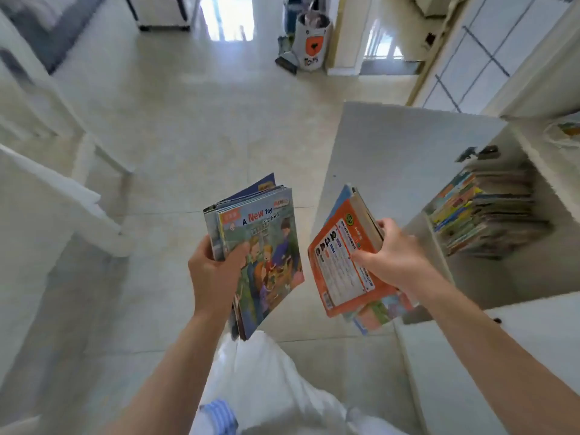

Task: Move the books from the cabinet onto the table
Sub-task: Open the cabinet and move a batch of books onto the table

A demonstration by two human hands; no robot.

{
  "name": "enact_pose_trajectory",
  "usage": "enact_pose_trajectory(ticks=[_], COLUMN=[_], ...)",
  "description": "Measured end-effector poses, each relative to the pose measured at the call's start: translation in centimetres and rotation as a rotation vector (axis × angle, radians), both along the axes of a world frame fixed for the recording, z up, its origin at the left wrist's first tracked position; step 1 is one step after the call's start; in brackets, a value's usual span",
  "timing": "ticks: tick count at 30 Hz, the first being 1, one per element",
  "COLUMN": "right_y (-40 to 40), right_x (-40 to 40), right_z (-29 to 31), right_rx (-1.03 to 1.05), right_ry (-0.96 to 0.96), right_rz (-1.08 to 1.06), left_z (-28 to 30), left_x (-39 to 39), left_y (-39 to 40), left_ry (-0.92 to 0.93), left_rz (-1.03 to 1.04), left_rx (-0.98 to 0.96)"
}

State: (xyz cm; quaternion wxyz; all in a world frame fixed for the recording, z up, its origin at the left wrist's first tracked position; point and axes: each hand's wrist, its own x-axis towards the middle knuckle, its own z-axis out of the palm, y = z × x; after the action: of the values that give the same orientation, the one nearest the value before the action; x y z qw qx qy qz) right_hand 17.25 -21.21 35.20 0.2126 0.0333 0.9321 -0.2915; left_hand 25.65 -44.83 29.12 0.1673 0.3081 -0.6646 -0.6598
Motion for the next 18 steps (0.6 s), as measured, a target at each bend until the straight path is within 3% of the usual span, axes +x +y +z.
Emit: enact_pose_trajectory(ticks=[5, 10, 18], right_y=[-8.0, -17.8, -34.9], right_x=[0.8, 3.2, 11.9], right_z=[0.0, 0.6, 0.5], right_rx=[-0.030, -0.046, -0.066], right_ry=[0.012, 0.052, 0.018], right_rz=[0.282, 0.513, 0.810], left_z=[0.2, 0.5, 1.4], left_x=[7.0, 14.9, 27.3], left_y=[-5.3, -10.8, -20.5], left_ry=[-0.055, 0.011, 0.044], left_rz=[0.273, 0.502, 0.894], left_rx=[-0.063, 0.021, -0.017])
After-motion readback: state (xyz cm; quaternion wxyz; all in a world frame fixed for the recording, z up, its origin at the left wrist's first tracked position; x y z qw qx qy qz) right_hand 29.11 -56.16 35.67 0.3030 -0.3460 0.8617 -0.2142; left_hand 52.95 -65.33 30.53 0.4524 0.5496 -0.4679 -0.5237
